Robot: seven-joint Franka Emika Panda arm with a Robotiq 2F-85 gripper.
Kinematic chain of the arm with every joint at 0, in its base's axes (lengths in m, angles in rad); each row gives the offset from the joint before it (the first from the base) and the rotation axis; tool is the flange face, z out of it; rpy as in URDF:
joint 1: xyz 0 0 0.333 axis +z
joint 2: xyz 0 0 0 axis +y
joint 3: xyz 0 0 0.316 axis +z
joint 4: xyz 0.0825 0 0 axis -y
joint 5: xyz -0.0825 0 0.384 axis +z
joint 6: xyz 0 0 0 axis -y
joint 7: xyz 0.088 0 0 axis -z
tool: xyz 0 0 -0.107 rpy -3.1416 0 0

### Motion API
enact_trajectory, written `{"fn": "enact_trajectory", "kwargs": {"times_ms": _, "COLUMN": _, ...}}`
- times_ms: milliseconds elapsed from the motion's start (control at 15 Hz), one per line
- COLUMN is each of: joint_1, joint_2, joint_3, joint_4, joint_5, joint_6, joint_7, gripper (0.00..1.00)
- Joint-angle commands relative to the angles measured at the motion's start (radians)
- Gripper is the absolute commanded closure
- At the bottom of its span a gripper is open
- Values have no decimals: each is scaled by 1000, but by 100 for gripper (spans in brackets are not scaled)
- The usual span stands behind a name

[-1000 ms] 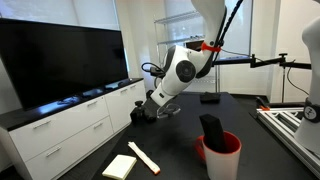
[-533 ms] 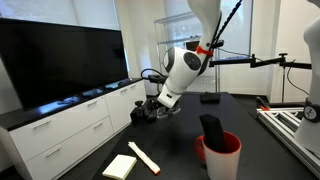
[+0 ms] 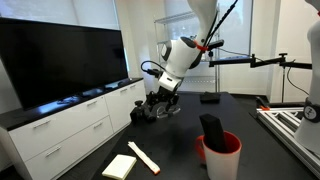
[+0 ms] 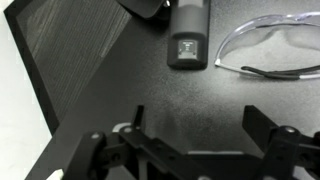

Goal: Move the remote control backwards.

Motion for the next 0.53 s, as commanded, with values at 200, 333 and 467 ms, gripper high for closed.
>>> {"fn": "enact_trajectory", "kwargs": {"times_ms": 200, "joint_1": 58, "joint_2": 36, "joint_3": -77, "joint_4": -8, "joint_5": 72, "joint_6": 4, "joint_7": -43, "gripper": 0}}
{"fn": "enact_trajectory", "kwargs": {"times_ms": 333, "joint_1": 105, "joint_2": 47, "joint_3": -126, "joint_4": 3, "joint_5": 56, "joint_6": 40, "joint_7": 11, "gripper": 0}}
{"fn": "enact_trajectory", "kwargs": {"times_ms": 467, "joint_1": 240, "joint_2": 75, "joint_3": -277, "joint_4": -33, "joint_5": 165, "joint_6": 32, "joint_7": 87, "gripper": 0}}
